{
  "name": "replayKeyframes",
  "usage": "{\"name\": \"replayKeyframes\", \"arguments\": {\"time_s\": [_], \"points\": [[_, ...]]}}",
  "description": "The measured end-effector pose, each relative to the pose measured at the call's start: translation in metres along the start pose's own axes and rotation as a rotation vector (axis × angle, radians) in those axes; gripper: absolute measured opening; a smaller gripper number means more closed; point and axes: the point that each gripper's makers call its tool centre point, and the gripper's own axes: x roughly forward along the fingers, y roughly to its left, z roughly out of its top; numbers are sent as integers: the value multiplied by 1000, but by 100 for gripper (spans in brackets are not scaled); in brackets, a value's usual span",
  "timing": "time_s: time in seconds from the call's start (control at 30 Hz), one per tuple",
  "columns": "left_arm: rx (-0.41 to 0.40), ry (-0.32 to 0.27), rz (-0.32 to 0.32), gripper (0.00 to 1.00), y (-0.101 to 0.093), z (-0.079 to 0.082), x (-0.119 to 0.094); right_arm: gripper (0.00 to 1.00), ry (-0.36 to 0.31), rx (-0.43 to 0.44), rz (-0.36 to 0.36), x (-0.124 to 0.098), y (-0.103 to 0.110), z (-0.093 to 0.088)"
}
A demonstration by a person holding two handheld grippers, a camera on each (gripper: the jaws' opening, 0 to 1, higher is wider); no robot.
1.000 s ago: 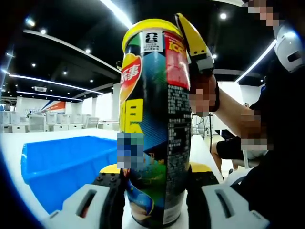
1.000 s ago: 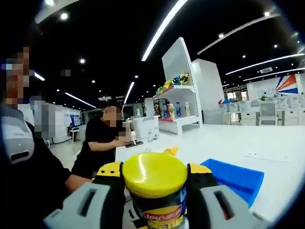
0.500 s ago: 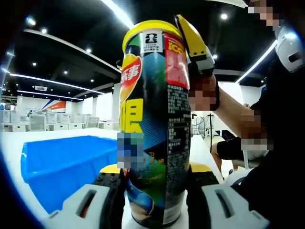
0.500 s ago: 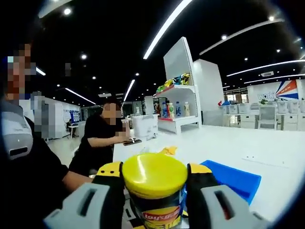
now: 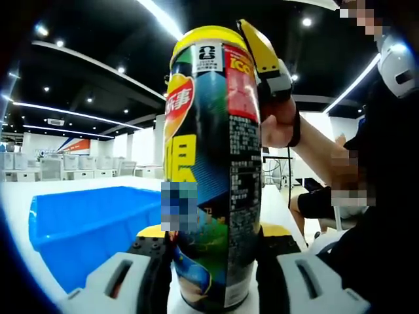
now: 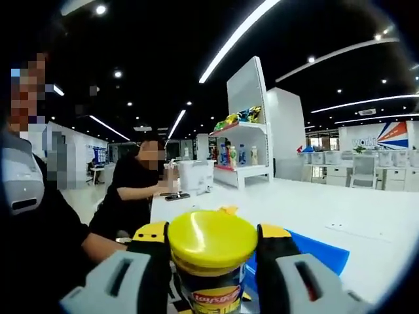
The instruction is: Open the lid of the chip container on the table, take out the chips, place them into the box in front of the container, and close the lid
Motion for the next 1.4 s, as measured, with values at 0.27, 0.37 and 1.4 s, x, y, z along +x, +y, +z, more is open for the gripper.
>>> {"name": "replayKeyframes", "arguments": {"time_s": [0.27, 0.37, 1.4], "points": [[1, -1, 1, 51, 0, 0, 0, 51, -4, 0, -45, -14, -8, -1], [2, -1, 1, 51, 0, 0, 0, 51, -3, -1, -58, -21, -12, -1], [-2, 0, 0, 51, 0, 0, -1, 51, 9, 8, -290, -121, -70, -22]]}}
